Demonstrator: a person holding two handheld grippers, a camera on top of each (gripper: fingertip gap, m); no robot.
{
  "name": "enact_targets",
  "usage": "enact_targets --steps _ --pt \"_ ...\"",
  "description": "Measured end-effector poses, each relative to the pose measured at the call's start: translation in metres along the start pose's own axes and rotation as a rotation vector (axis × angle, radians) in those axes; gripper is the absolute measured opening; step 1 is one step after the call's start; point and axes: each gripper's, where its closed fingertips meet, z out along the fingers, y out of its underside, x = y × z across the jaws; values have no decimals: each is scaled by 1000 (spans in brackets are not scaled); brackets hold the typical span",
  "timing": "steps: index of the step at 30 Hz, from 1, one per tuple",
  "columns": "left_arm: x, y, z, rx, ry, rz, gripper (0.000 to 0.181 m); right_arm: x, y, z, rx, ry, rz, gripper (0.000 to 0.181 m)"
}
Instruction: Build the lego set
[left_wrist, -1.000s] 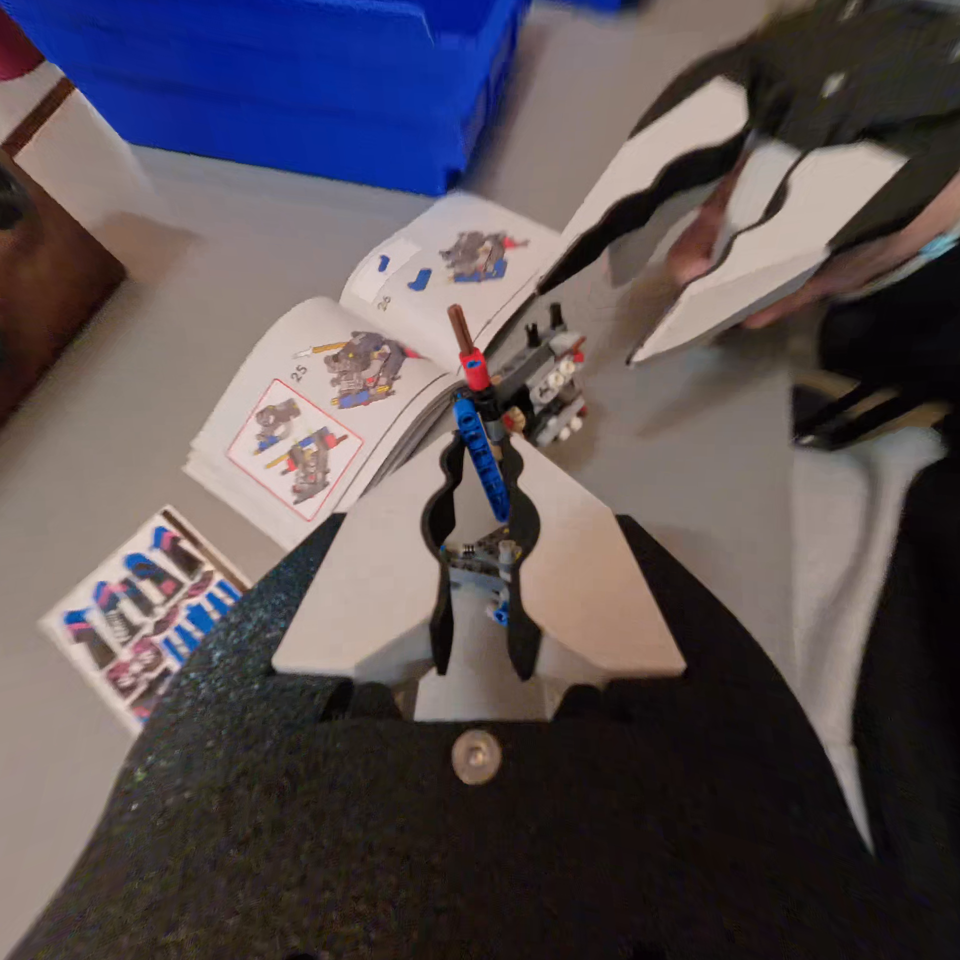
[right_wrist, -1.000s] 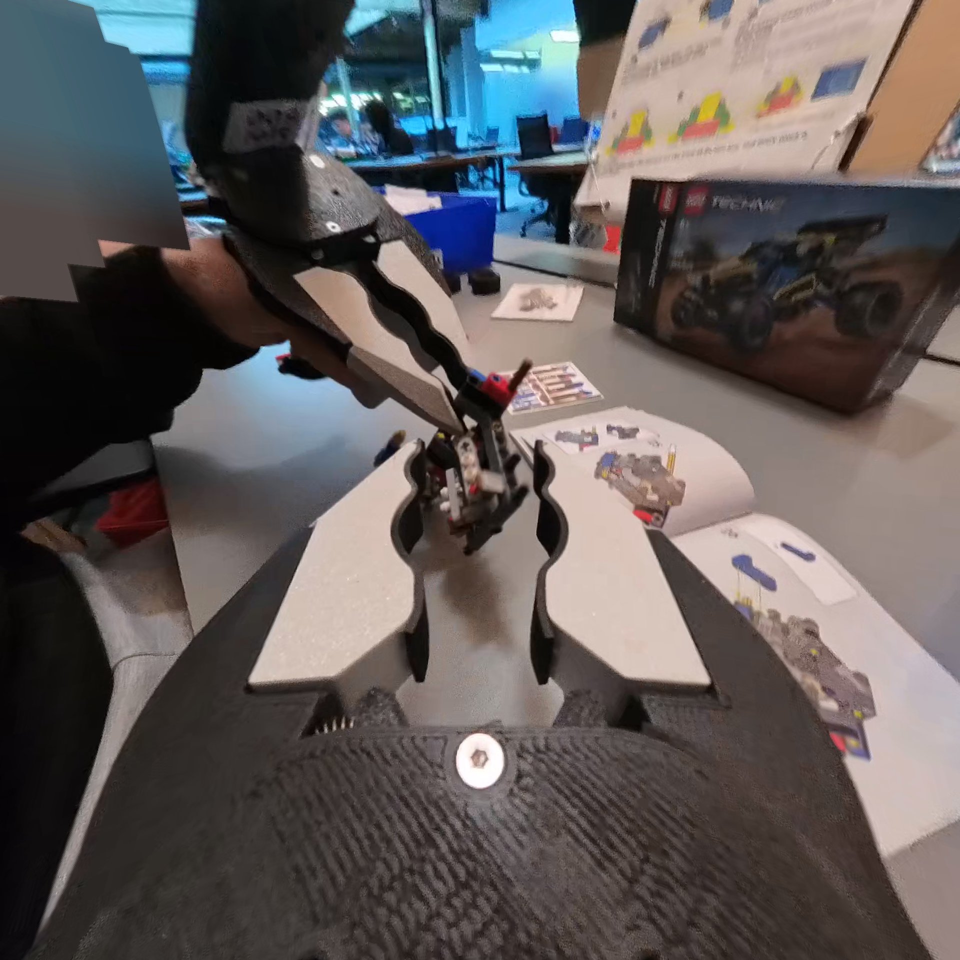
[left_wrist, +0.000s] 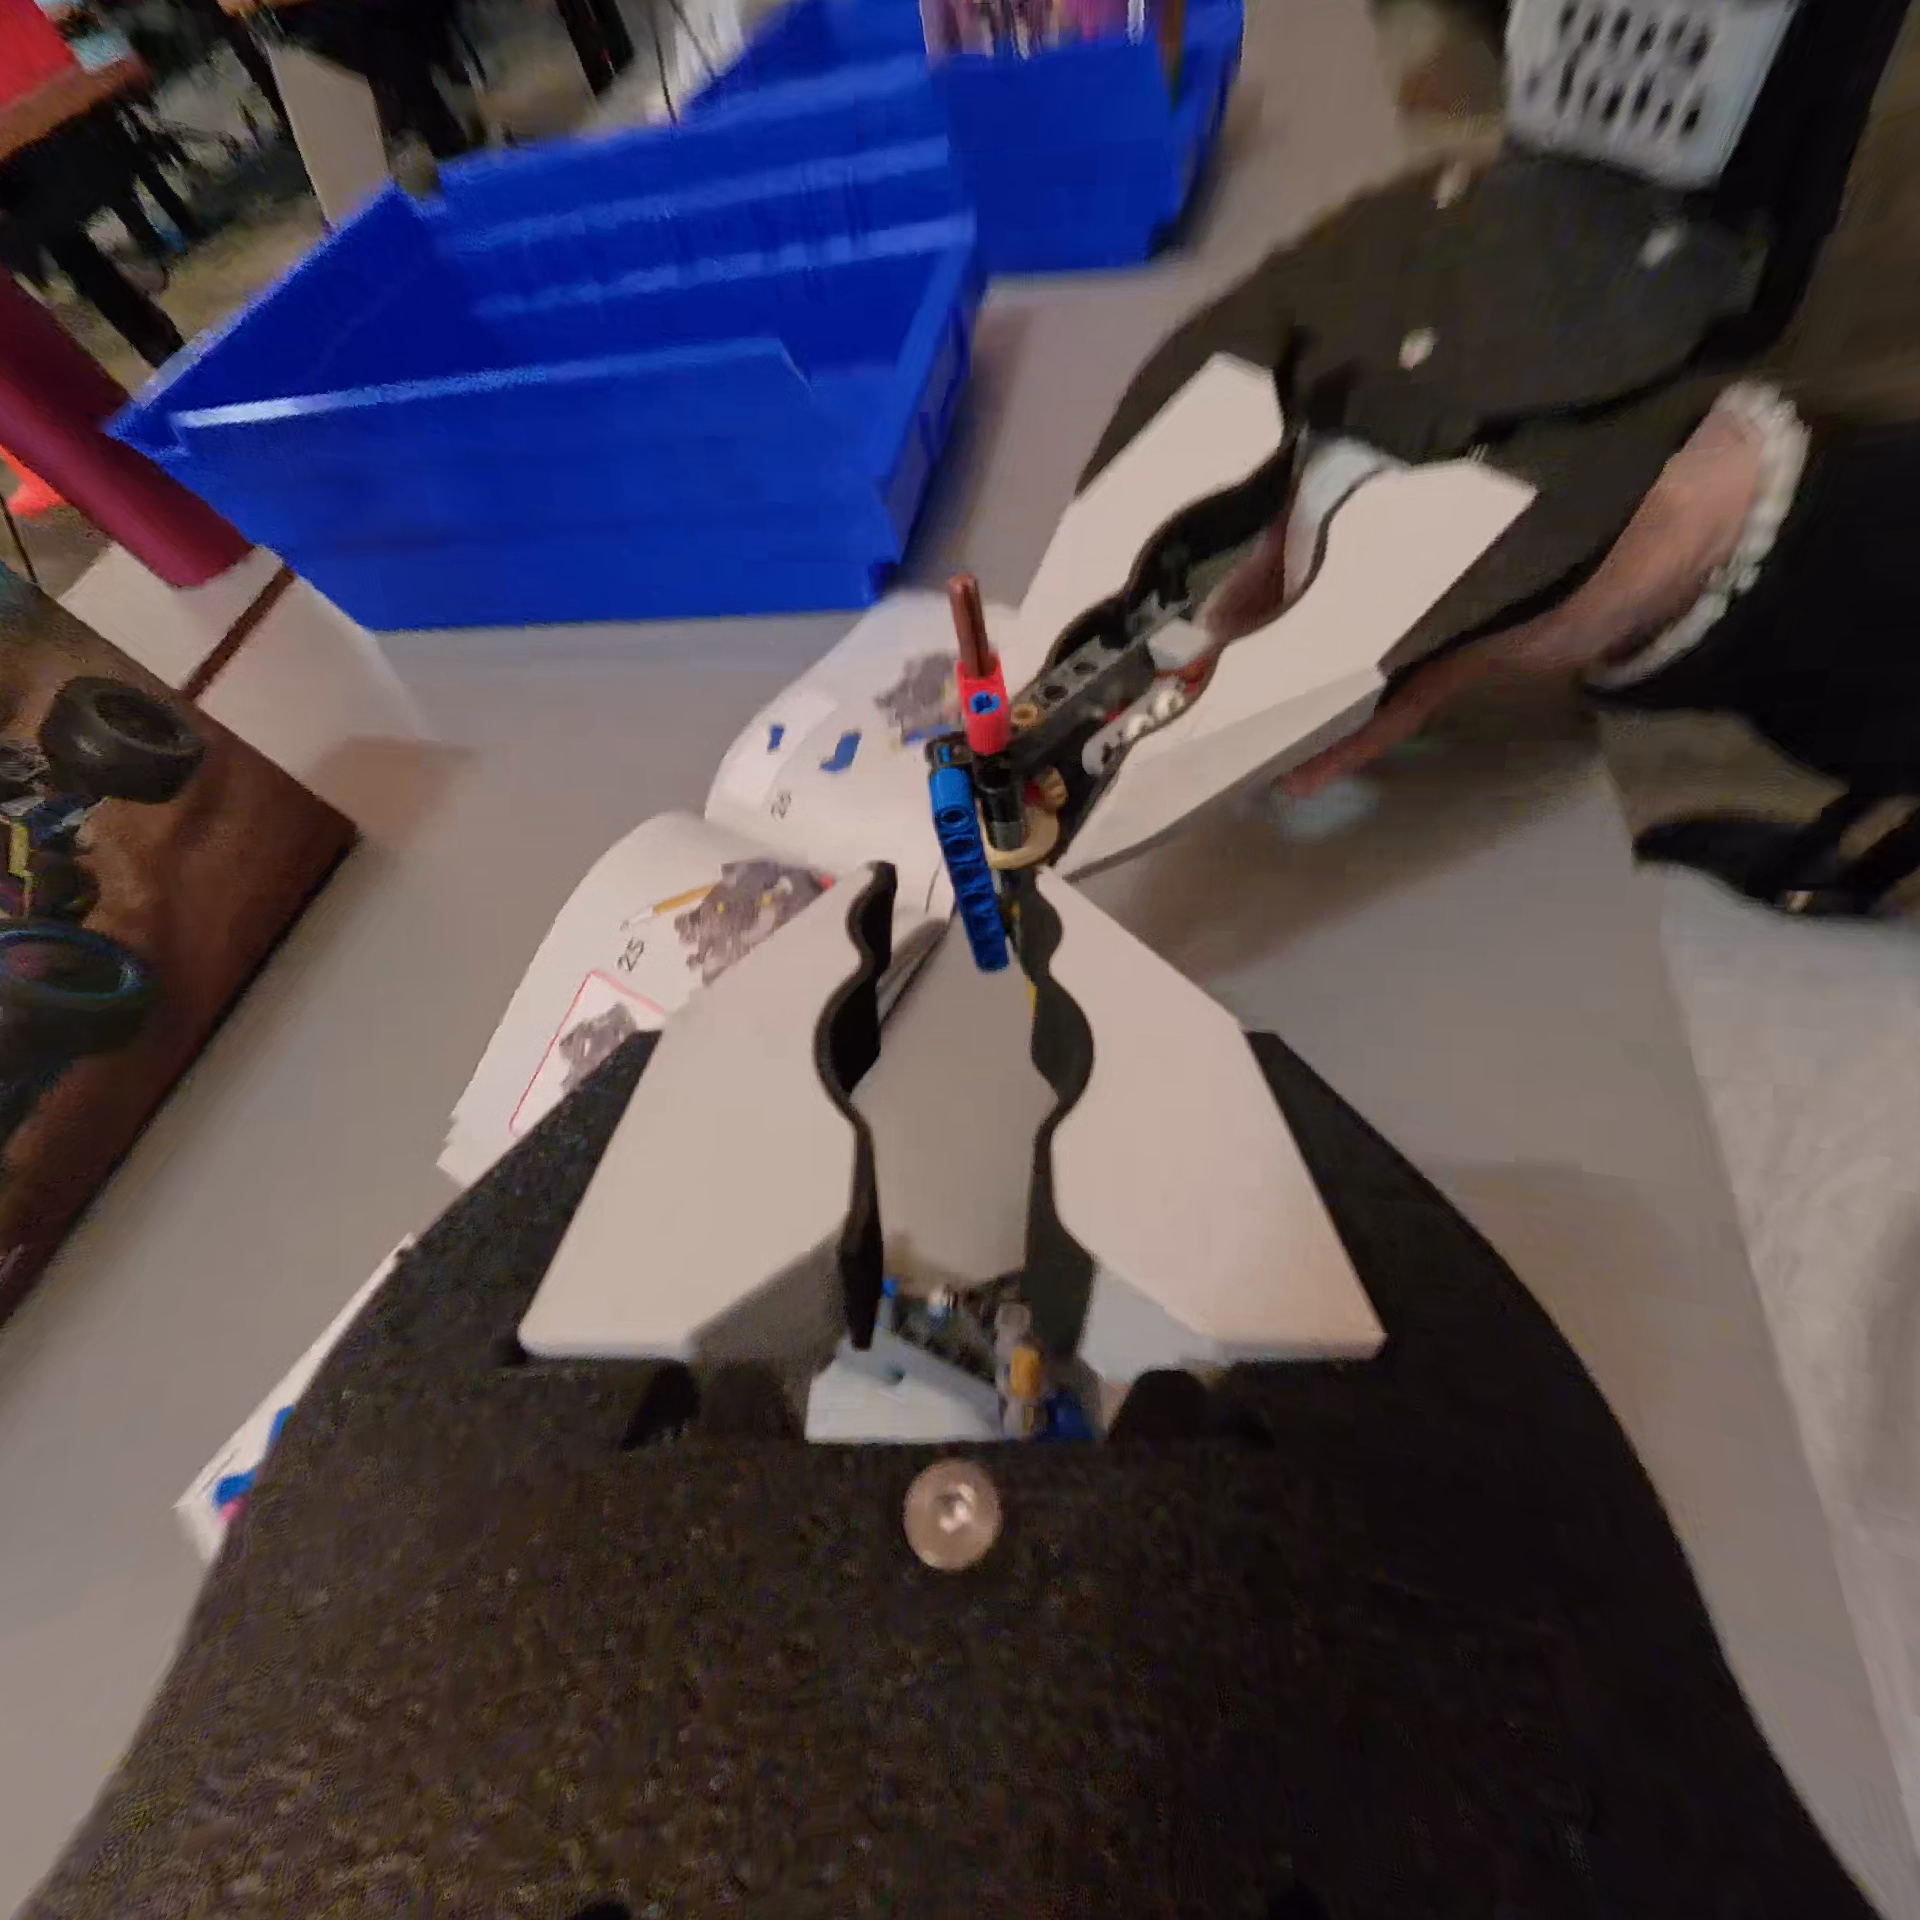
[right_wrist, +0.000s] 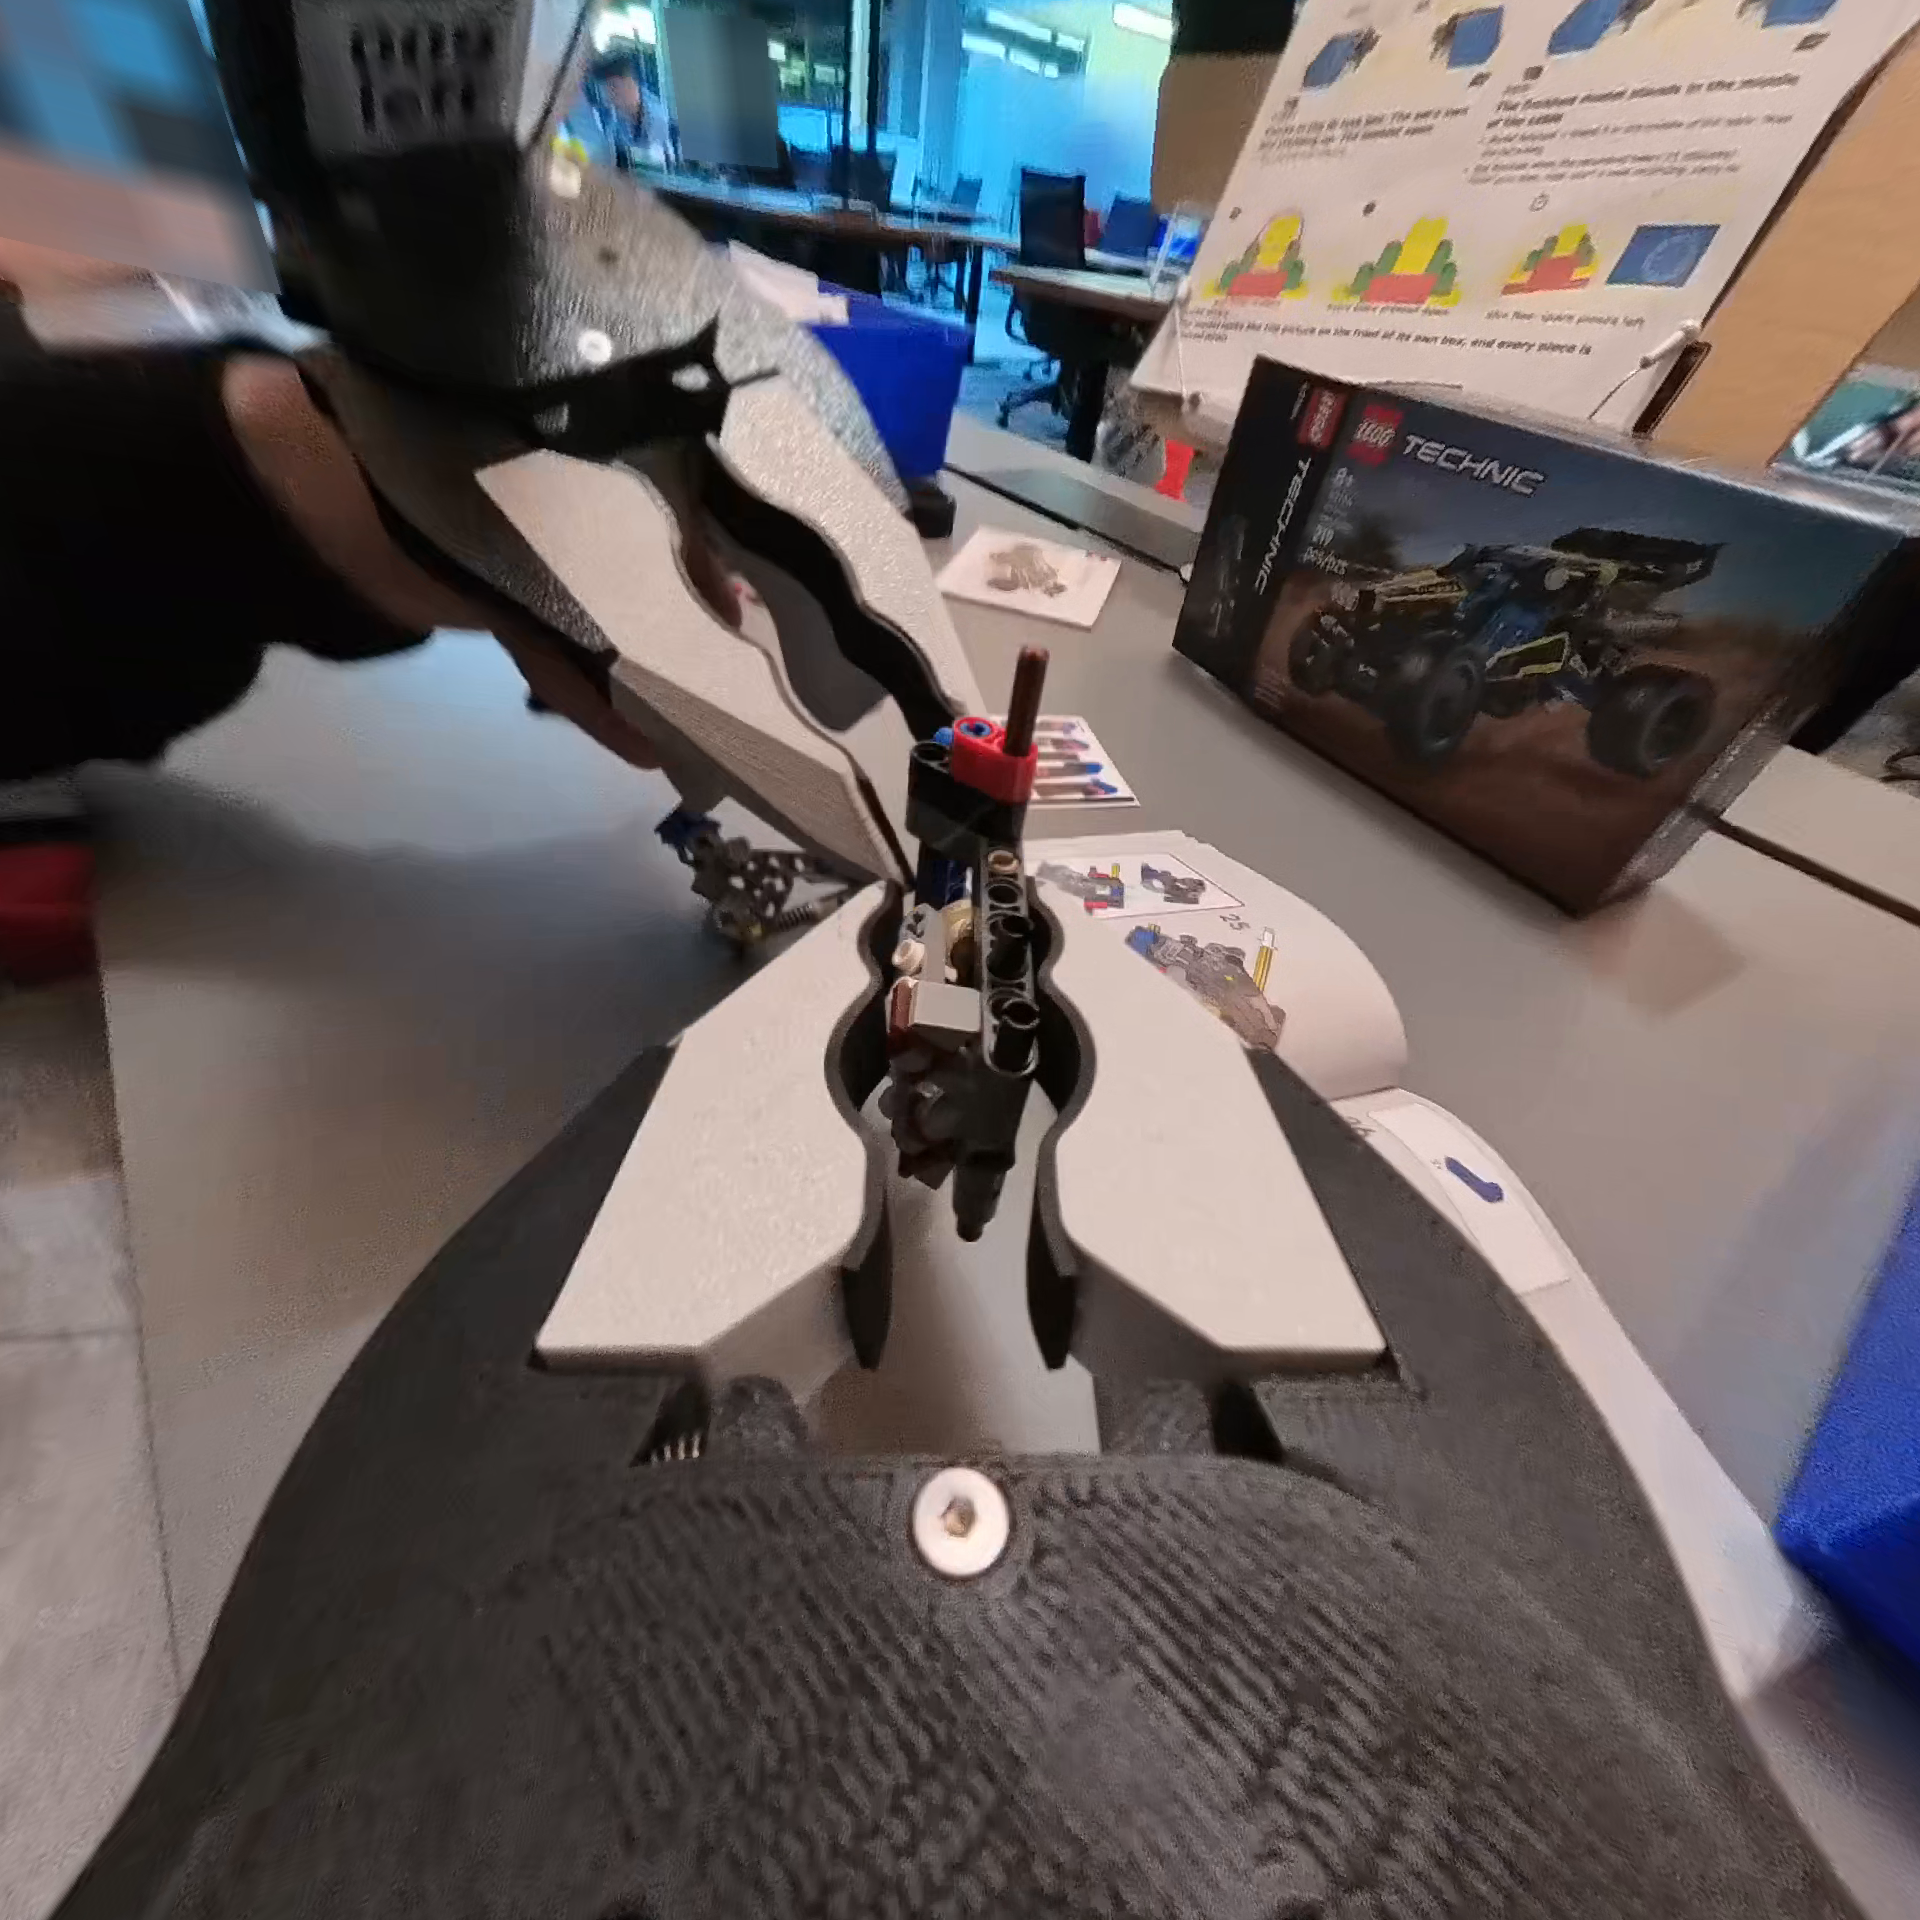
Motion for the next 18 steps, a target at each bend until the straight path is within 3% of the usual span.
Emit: enact_targets --steps 3,5,10,15,18 --pt "3 9 4 -109 0 56 25 -3 7 0 -49 -11 -19 19" --pt "7 7 6 -107 16 64 8 0 13 -2 -84 2 -19 19" --pt "9 9 8 -84 27 28 6 1 17 -5 -109 51 -53 20" --pt "-19 16 -30 -129 -74 -53 13 7 18 -5 -117 71 29 19" --pt "-13 36 -56 -216 -9 -107 24 9 19 -5 -127 99 14 20"
